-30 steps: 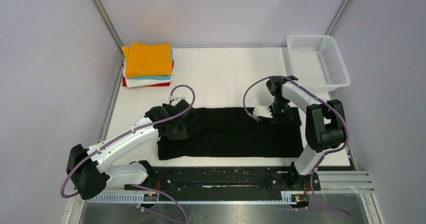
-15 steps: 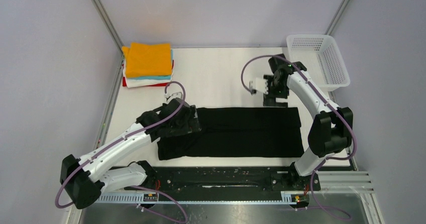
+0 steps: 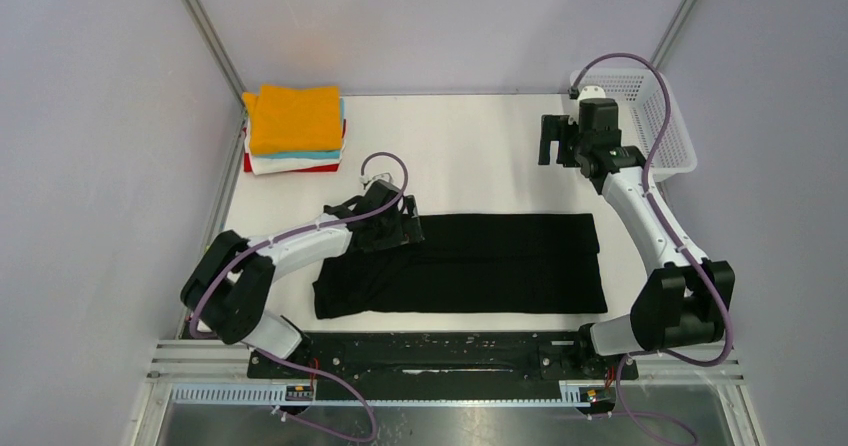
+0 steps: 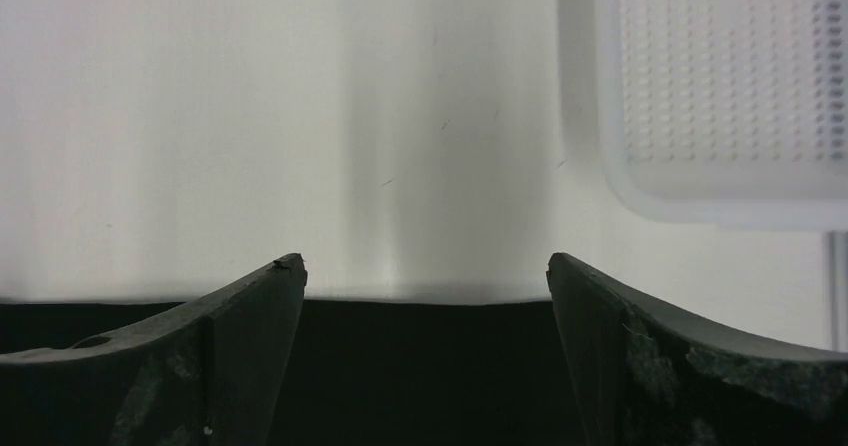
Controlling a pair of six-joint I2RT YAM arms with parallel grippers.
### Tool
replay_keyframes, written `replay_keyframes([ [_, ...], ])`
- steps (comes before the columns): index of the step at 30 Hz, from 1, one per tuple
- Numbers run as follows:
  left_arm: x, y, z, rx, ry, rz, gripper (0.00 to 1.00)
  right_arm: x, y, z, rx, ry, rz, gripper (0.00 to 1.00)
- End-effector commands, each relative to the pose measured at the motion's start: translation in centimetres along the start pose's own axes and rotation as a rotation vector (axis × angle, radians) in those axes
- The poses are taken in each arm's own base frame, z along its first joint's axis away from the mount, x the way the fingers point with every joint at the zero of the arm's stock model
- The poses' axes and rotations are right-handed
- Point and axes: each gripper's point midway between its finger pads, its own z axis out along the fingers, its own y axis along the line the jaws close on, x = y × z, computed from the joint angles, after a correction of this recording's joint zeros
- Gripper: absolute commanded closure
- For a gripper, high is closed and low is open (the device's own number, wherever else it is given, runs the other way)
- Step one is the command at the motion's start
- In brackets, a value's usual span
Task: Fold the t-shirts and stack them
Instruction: Fold the other side of the tshirt into a rectangle
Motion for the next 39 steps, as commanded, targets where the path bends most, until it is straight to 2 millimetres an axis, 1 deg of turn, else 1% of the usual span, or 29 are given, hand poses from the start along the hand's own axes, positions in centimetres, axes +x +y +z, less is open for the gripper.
replay_keyframes([
  [1,0.0,-2.0,1.5,0.088,0.022,0.038,0.01,-1.3,1.1,-2.0,-0.038,-0.102,0.191,0.01],
  [4,1.4,-3.0,1.2,0.145,0.073,0.068,0.01,-0.9,1.1,-2.6,-0.043,-0.108,0.195,0.0],
  [7,3.8,-4.5,-0.4,0.211,0.124,0.119,0.01,-0.3,0.7,-2.7,-0.022,-0.104,0.2,0.01],
  [11,7.4,-5.0,-2.8,0.199,0.187,0.189,0.01,0.4,0.9,-2.6,-0.025,-0.085,0.215,0.01],
  [15,8.9,-4.9,-4.8,0.189,0.193,0.203,0.01,1.1,1.6,-2.1,-0.057,-0.047,0.228,0.01],
  [18,9.9,-6.0,-6.2,0.255,0.199,0.223,0.01,1.9,2.2,-1.6,-0.085,0.0,0.24,0.01],
  [20,11.9,-7.1,-7.0,0.348,0.274,0.257,0.01,2.4,2.3,-1.3,-0.084,0.024,0.247,0.0],
  [22,14.0,-7.2,-7.1,0.381,0.349,0.281,0.01,2.6,2.3,-1.2,-0.078,0.047,0.252,0.01],
  [24,15.2,-7.2,-7.4,0.393,0.396,0.298,0.01,2.8,2.0,-1.2,-0.062,0.067,0.265,0.01],
  [26,14.6,-7.8,-8.2,0.417,0.369,0.303,0.01,3.3,1.6,-1.4,-0.031,0.087,0.3,0.0],
  [27,13.6,-8.0,-8.7,0.419,0.32,0.304,0.01,3.7,1.6,-1.4,-0.026,0.1,0.322,0.0],
  [29,10.4,-8.6,-9.7,0.415,0.191,0.283,0.01,4.9,2.2,-1.4,-0.04,0.153,0.369,0.0],
  [30,8.4,-8.8,-10.4,0.417,0.124,0.251,0.01,5.6,3.2,-1.4,-0.087,0.197,0.387,0.01],
  [31,6.8,-8.4,-10.6,0.401,0.077,0.208,0.01,6.5,3.9,-1.4,-0.121,0.241,0.405,0.01],
  [33,3.6,-6.5,-9.7,0.351,0.007,0.088,0.01,8.6,5.3,-1.5,-0.181,0.329,0.435,0.0],
  [35,1.6,-3.4,-7.7,0.269,-0.016,-0.044,0.01,11.1,5.9,-1.4,-0.192,0.399,0.465,0.01],
  [37,0.2,-1.3,-5.8,0.235,-0.023,-0.125,0.01,13.6,5.5,-1.1,-0.155,0.446,0.479,0.0],
  [38,-0.3,-0.5,-4.8,0.217,-0.028,-0.153,0.01,14.6,5.3,-1.0,-0.138,0.459,0.476,0.01],
  [39,-1.2,-0.3,-4.0,0.216,-0.035,-0.171,0.01,15.4,5.2,-0.9,-0.131,0.478,0.475,0.0],
])
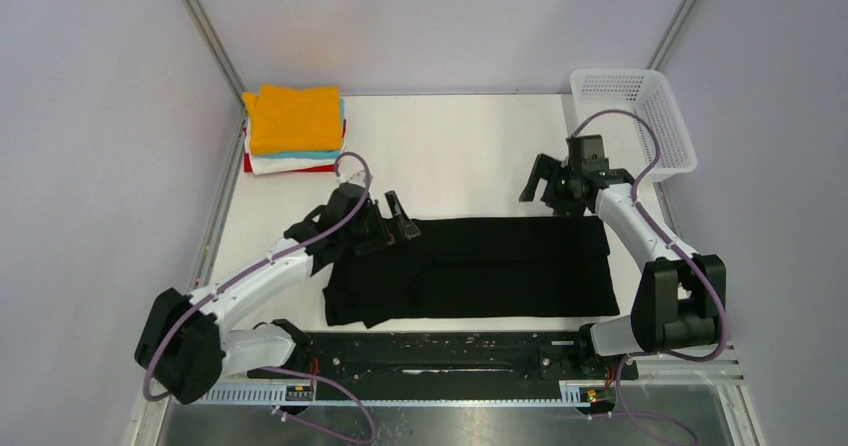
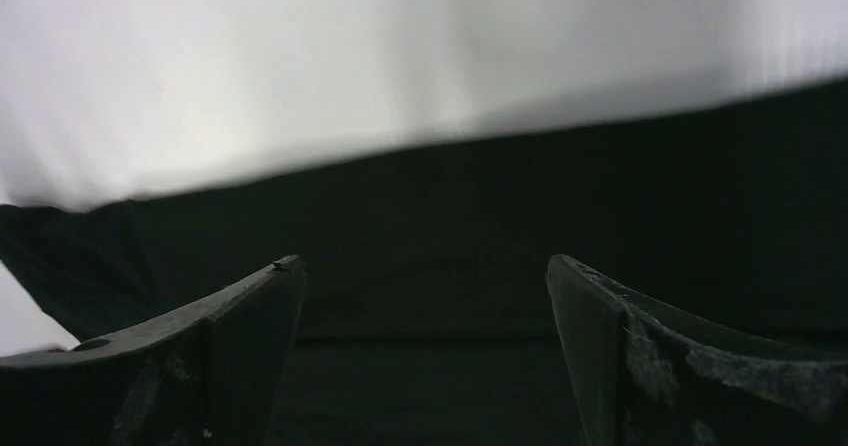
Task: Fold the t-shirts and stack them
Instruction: Fold the other side of the tshirt into a rectangle, then rotate the tshirt 90 degrees
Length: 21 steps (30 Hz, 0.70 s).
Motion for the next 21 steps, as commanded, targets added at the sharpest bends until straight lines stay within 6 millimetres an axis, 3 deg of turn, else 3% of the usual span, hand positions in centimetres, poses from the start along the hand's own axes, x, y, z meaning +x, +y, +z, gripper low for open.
replay_keyframes([
  [1,-2.3,4.2,3.4,-0.084,-0.031,-0.123,0.01,4.5,-1.6,1.4,0.029,0.137,0.07,0.01],
  [8,-8.7,6.8,11.1,-0.308,-0.031,-0.185,0.01,8.1,-3.2,4.5,0.091,0.278,0.07,0.0],
  [11,-13.7,5.8,15.4,-0.286,-0.064,-0.233,0.01,9.6,-3.1,5.0,0.132,0.328,0.009,0.01],
  [15,-20.8,0.5,21.7,-0.061,-0.067,-0.303,0.01,11.8,-0.3,4.6,0.081,0.414,-0.07,0.01],
  [17,-24.3,-2.5,24.9,0.074,-0.103,-0.325,0.01,14.2,2.1,4.7,-0.01,0.497,-0.063,0.01],
  [18,-25.8,-3.4,27.4,0.145,-0.127,-0.359,0.01,15.5,3.3,4.7,-0.053,0.541,-0.071,0.0],
  [21,-28.6,-7.7,31.2,0.489,-0.167,-0.537,0.01,19.6,7.3,5.3,-0.17,0.661,-0.168,0.01],
])
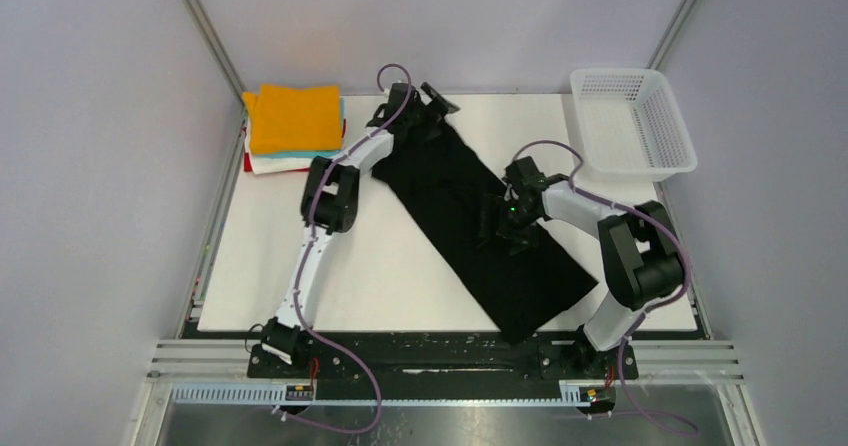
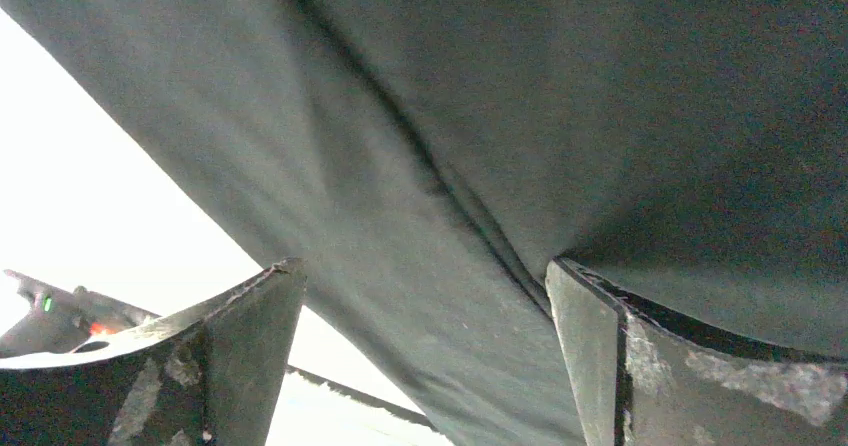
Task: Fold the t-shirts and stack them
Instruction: Rotate the tshirt 90 degrees
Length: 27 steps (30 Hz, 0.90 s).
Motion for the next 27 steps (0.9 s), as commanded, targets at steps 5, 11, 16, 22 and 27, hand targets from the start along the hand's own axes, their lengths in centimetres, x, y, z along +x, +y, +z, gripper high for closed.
replay_keyframes([
  [5,-0.3,-7.6,6.0,0.501,-0.051,-0.286,0.01,6.5,12.0,3.8,-0.365,0.278,-0.228,0.01],
  [11,-2.6,-12.7,2.3,0.546,-0.157,-0.036,0.01,4.3,12.8,2.9,-0.348,0.13,-0.362,0.01],
  [16,-4.2,-18.4,-4.0,0.644,-0.154,0.078,0.01,1.5,14.6,-2.4,-0.381,-0.107,-0.424,0.01],
  [22,-0.8,-20.8,-15.3,0.61,-0.065,0.241,0.01,-0.6,12.0,-8.0,-0.312,-0.412,-0.326,0.01],
  [27,5.4,-13.7,-22.9,0.39,-0.072,0.35,0.01,1.6,7.1,-8.4,-0.187,-0.379,-0.308,0.0],
])
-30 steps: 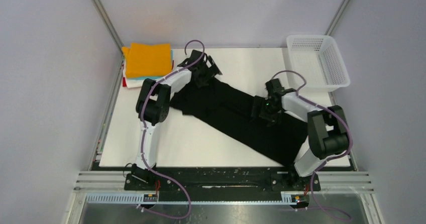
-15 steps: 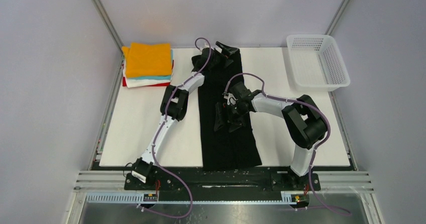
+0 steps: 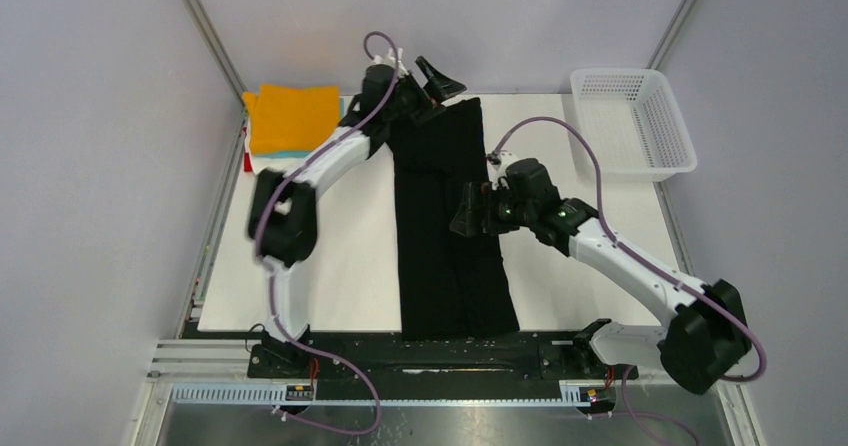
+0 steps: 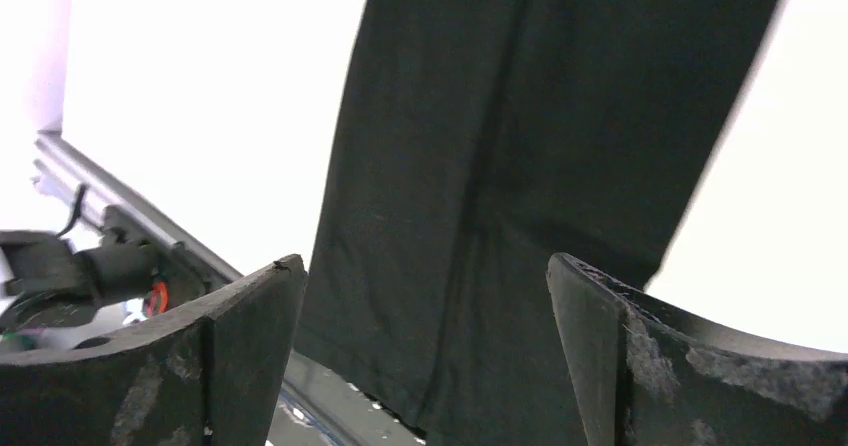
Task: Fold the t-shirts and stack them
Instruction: Rotate the tshirt 90 degrees, then grab the bottom of the folded rectangular tshirt with both arms
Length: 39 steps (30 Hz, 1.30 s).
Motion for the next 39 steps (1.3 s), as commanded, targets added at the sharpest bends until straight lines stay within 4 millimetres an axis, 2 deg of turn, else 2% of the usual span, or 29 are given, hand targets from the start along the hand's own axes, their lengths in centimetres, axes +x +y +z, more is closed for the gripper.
replay_keyframes([
  [1,5.3,-0.9,-8.5,-0.099,0.021,0.198,0.01,3.8,-4.9,-1.4,0.189,0.057,0.024,0.01],
  [6,14.5,4.6,-17.1,-0.34,0.151,0.204,0.02,9.6,-7.0,-3.1,0.244,0.207,0.073,0.01],
  [9,19.8,6.6,-21.4,-0.397,0.23,0.173,0.03,13.1,-7.4,-4.1,0.246,0.296,0.131,0.05],
  [12,24.5,8.2,-25.2,-0.438,0.32,0.149,0.04,16.4,-7.5,-4.6,0.216,0.371,0.188,0.08],
  [14,27.7,8.9,-27.1,-0.429,0.41,0.113,0.06,17.9,-7.2,-4.7,0.181,0.398,0.223,0.1],
  [17,31.2,10.5,-29.5,-0.458,0.515,0.057,0.11,19.4,-7.5,-4.7,0.174,0.427,0.243,0.14],
  [20,33.0,11.3,-30.6,-0.485,0.551,0.032,0.21,19.9,-7.7,-4.5,0.173,0.438,0.249,0.2],
  [25,35.2,11.8,-31.6,-0.532,0.628,0.056,0.38,20.8,-7.6,-4.5,0.168,0.466,0.29,0.36],
  [30,36.3,13.4,-33.3,-0.637,0.677,0.086,0.43,22.0,-8.1,-5.0,0.202,0.494,0.326,0.41],
  [36,36.9,13.9,-33.5,-0.665,0.679,0.105,0.5,23.4,-8.5,-5.6,0.228,0.533,0.361,0.46],
  [39,37.2,14.3,-33.4,-0.676,0.681,0.112,0.54,23.4,-8.5,-5.7,0.226,0.524,0.362,0.47],
])
